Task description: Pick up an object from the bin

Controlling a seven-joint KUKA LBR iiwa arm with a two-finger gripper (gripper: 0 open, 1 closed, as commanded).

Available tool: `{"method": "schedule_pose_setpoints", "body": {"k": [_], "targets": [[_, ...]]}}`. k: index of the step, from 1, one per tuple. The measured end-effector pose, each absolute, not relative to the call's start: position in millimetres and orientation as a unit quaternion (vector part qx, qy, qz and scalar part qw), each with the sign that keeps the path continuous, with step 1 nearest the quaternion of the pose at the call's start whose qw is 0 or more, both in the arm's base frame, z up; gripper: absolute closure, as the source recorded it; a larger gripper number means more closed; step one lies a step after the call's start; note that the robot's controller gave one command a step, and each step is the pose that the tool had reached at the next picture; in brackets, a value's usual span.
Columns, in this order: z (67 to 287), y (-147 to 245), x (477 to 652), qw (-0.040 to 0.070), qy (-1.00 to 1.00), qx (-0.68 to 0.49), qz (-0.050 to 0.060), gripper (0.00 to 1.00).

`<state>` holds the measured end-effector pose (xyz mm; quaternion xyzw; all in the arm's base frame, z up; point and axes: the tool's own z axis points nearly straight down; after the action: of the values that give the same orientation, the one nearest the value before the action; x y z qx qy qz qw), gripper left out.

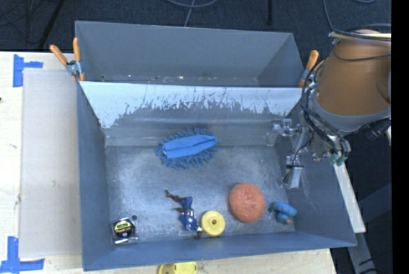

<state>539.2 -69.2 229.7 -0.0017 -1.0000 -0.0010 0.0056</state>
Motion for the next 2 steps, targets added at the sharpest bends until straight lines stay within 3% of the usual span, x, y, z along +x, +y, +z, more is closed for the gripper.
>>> {"method": "schedule_pose_setpoints", "body": {"k": [1, 2], "targets": [[234.3, -68.9, 540.6, 0.001, -1.000, -0.001, 0.000, 0.00], [190.2, -60.3, 545.6, -0.003, -1.000, -0.016, 0.000, 0.00]]}}
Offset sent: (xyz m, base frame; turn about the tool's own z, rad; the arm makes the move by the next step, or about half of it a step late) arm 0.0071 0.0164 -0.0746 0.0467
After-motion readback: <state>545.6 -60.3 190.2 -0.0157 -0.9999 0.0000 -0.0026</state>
